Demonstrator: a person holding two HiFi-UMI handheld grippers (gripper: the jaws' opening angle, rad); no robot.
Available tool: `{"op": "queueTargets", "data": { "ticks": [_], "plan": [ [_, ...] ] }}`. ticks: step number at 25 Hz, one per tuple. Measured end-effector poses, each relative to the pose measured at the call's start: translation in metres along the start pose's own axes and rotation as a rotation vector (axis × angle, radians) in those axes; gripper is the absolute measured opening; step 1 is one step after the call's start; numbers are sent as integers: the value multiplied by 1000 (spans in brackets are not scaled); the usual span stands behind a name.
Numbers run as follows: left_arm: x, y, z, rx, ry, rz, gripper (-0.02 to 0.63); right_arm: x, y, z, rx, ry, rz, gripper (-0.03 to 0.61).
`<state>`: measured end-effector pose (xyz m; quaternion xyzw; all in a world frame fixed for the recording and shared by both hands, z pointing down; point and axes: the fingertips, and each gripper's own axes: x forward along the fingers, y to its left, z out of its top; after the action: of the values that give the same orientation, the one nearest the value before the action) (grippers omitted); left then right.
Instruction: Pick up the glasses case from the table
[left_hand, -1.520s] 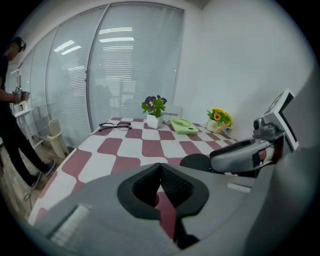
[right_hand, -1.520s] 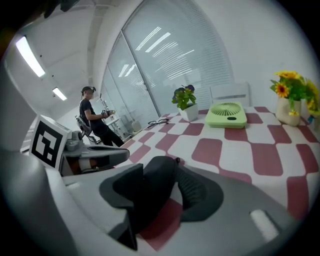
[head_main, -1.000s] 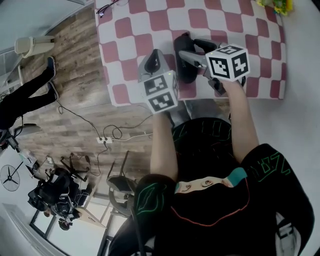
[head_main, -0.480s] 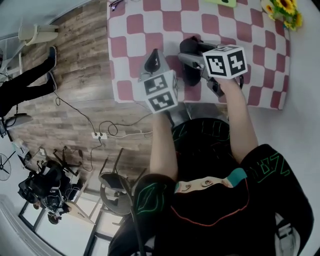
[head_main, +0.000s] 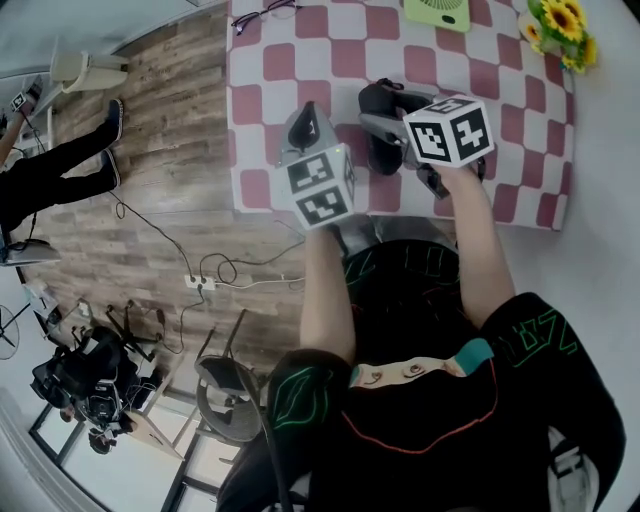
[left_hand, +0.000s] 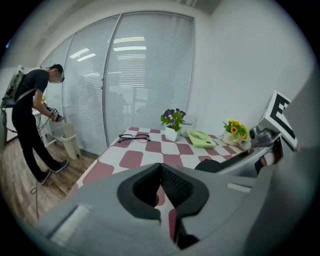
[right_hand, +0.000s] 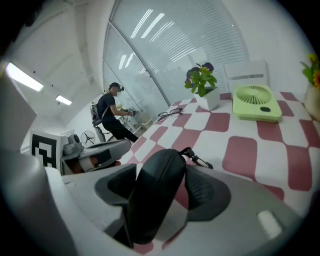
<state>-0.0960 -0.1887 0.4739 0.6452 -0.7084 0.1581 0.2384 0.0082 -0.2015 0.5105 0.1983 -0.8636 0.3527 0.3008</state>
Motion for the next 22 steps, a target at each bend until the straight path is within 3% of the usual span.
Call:
{"op": "queueTargets", "data": {
  "ticks": [6,11,22],
  "plan": [
    [-2,-15,21,17,-59,-16,9,-29,2,29,-104,-151,-16,305],
    [-6,-31,42,36,-117,-33,9,-61,-2,50,-198,-273,-80,302],
    [-18,-69,108,93,-283,-89,9,-160,-29,105,-350,-547,-333,299]
  ]
}}
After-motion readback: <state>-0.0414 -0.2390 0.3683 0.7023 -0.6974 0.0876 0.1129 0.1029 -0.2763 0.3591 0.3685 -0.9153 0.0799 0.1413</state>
